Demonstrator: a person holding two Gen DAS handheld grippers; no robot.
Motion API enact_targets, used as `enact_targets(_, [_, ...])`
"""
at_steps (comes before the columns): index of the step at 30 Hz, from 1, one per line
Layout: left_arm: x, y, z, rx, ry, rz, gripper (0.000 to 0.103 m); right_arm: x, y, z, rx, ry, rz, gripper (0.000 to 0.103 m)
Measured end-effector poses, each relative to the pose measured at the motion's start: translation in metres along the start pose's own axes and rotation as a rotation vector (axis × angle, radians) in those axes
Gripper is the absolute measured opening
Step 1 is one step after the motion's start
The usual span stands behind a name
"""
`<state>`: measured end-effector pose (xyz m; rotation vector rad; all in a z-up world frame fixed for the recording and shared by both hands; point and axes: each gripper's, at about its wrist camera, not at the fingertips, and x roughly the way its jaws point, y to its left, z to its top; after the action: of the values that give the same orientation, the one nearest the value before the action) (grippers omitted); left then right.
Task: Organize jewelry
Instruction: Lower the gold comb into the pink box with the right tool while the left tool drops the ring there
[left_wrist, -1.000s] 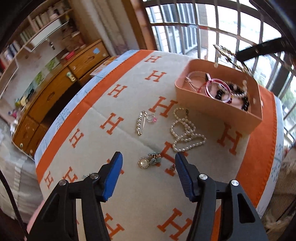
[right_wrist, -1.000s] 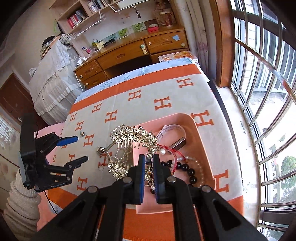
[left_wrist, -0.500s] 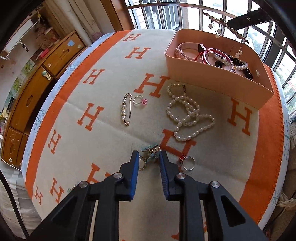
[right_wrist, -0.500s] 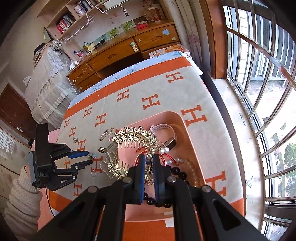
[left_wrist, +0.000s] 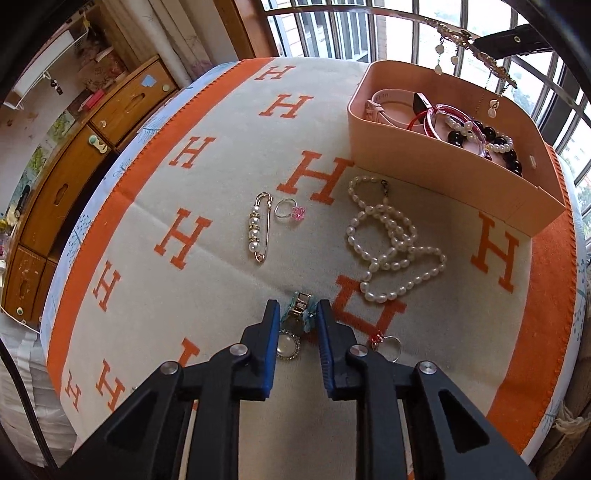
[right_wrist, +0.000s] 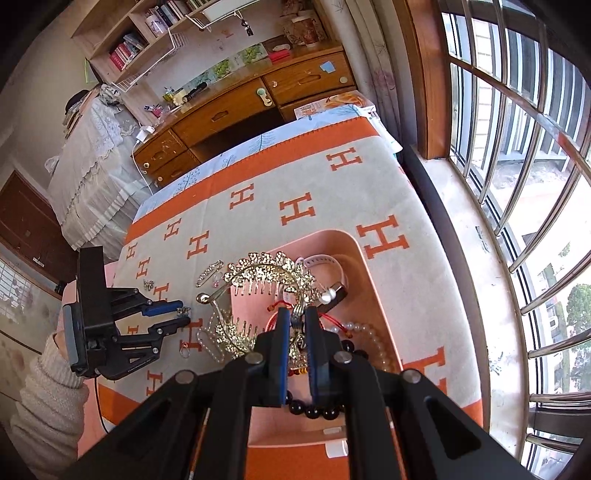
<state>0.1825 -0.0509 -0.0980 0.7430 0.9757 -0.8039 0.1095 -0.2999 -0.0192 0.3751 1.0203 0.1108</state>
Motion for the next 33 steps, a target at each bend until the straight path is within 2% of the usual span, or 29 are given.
enact_targets(6, [-0.023,0.001,0.013,-0.104,-0.059,0.009,0.017,-0.014,0.003,-0.001,-0.035,-0.029,-0.013,0.008])
enact_targets(13, [-0.065,-0.011,0.047,-0.222,-0.161,-0.018,0.017,0.002,-0.022,-0.011,0.045,0.032,-0.022,0.008])
enact_targets(18, [-0.073,-0.035,0.075,-0.278,-0.211,-0.060,0.017,0.019,-0.042,-0.024,0.107,0.086,-0.027,0.008])
enact_targets(24, [-0.039,-0.046,0.103,-0.381,-0.161,-0.114,0.017,0.033,-0.046,-0.036,0.108,0.131,-0.091,0.010])
enact_targets(28, [-0.006,-0.045,0.112,-0.463,-0.099,-0.160,0.017,0.028,-0.043,-0.042,0.091,0.121,-0.083,0.011])
enact_targets(31, [0.008,-0.043,0.114,-0.509,-0.068,-0.199,0.018,0.022,-0.043,-0.044,0.097,0.110,-0.045,0.011])
enact_targets(33, [0.011,-0.043,0.114,-0.521,-0.053,-0.184,0.018,0.017,-0.043,-0.045,0.093,0.092,-0.035,0.011])
